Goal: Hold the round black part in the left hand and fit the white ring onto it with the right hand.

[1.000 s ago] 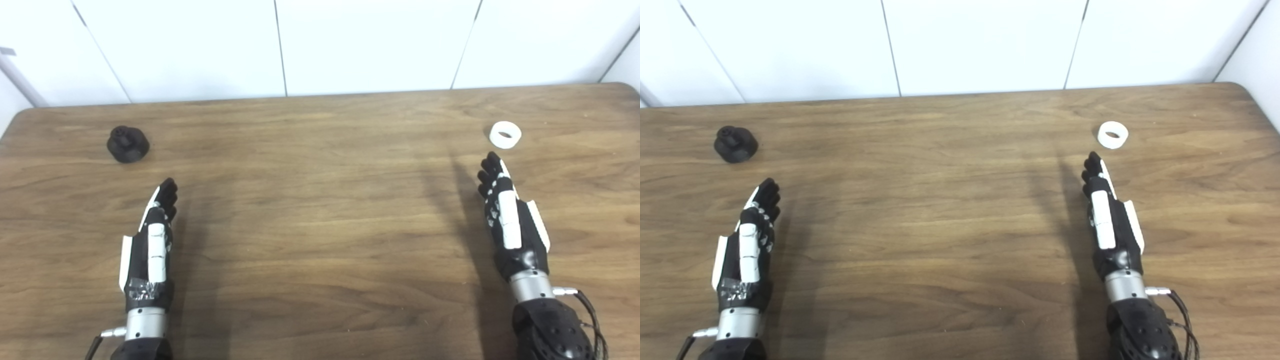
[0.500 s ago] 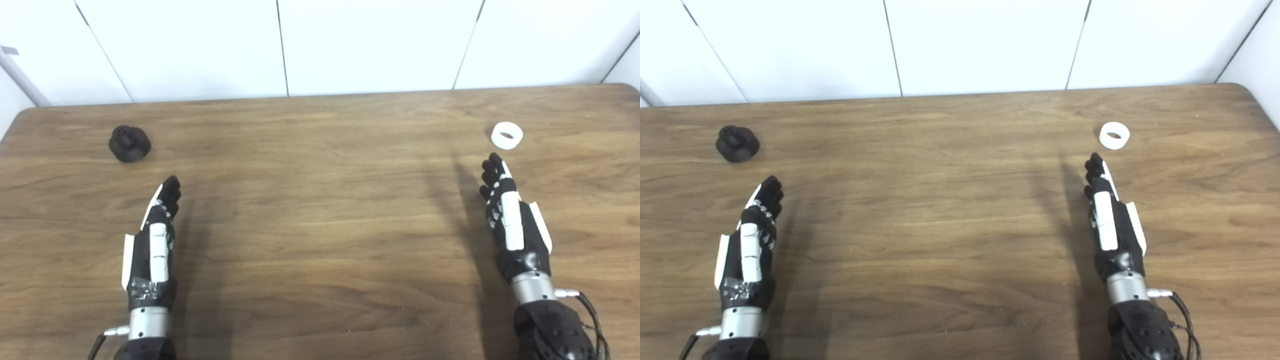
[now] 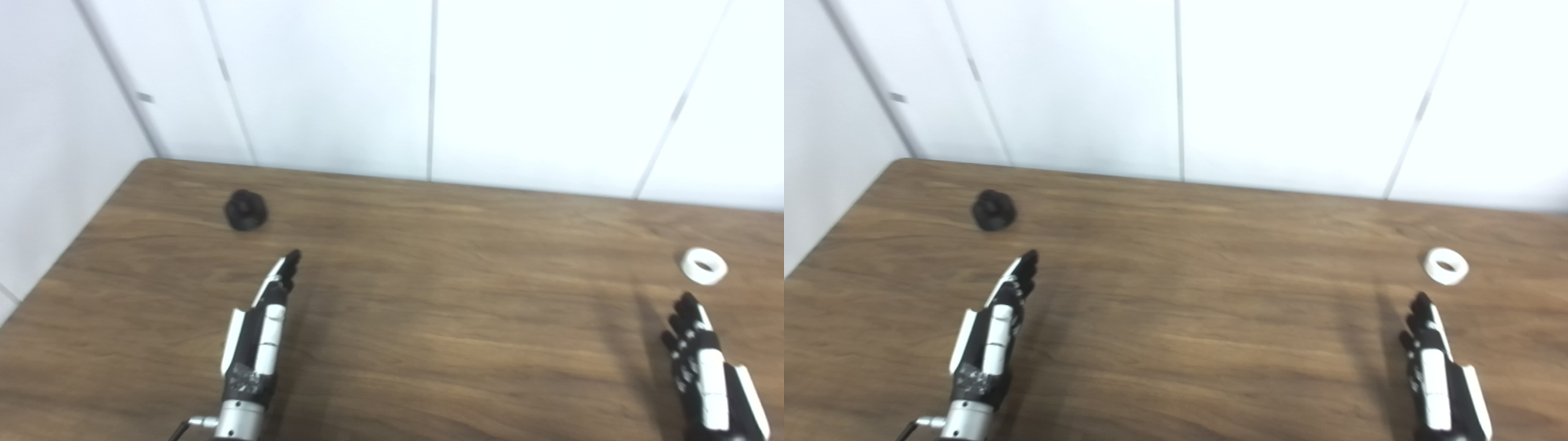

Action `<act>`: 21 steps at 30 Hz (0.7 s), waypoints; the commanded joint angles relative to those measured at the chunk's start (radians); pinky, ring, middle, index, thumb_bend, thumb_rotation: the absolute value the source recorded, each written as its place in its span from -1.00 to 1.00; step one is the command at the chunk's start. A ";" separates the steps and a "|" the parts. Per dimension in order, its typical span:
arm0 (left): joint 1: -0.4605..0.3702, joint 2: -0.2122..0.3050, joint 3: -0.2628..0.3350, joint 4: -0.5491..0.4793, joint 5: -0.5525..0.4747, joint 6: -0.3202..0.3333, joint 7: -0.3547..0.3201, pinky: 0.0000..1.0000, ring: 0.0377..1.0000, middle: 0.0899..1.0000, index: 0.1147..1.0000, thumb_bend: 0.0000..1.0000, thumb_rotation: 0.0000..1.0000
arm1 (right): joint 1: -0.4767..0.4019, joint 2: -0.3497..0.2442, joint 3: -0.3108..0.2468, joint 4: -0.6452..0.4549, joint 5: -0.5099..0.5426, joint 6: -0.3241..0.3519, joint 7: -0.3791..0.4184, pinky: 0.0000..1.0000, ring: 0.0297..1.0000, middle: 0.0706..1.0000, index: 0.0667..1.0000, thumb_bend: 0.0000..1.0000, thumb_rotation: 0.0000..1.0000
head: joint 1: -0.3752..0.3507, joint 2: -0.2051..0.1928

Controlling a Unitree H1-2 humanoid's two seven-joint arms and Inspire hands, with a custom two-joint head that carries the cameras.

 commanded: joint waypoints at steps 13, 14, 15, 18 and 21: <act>0.015 -0.087 -0.050 0.117 0.088 -0.089 0.051 1.00 0.96 0.91 0.87 0.05 0.80 | -0.013 -0.034 -0.014 0.050 0.034 -0.091 0.022 1.00 1.00 1.00 1.00 0.17 1.00 | 0.067 -0.056; 0.016 -0.087 -0.052 0.120 0.087 -0.091 0.051 1.00 0.97 0.92 0.88 0.07 0.79 | -0.013 -0.028 -0.016 0.054 0.024 -0.095 0.011 1.00 0.98 0.95 0.97 0.17 1.00 | 0.066 -0.060; 0.017 -0.086 -0.053 0.121 0.086 -0.092 0.050 1.00 0.98 0.92 0.88 0.08 0.78 | -0.012 -0.024 -0.017 0.057 0.017 -0.098 0.003 1.00 0.96 0.91 0.94 0.17 1.00 | 0.066 -0.060; 0.018 -0.089 -0.055 0.126 0.093 -0.097 0.052 1.00 0.99 0.92 0.88 0.10 0.77 | -0.012 -0.021 -0.017 0.075 0.010 -0.121 -0.001 1.00 0.91 0.86 0.89 0.17 1.00 | 0.065 -0.066; 0.019 -0.090 -0.057 0.123 0.089 -0.092 0.049 1.00 0.99 0.92 0.88 0.12 0.77 | -0.010 -0.024 -0.014 0.076 0.005 -0.124 0.001 1.00 0.91 0.86 0.89 0.24 1.00 | 0.066 -0.065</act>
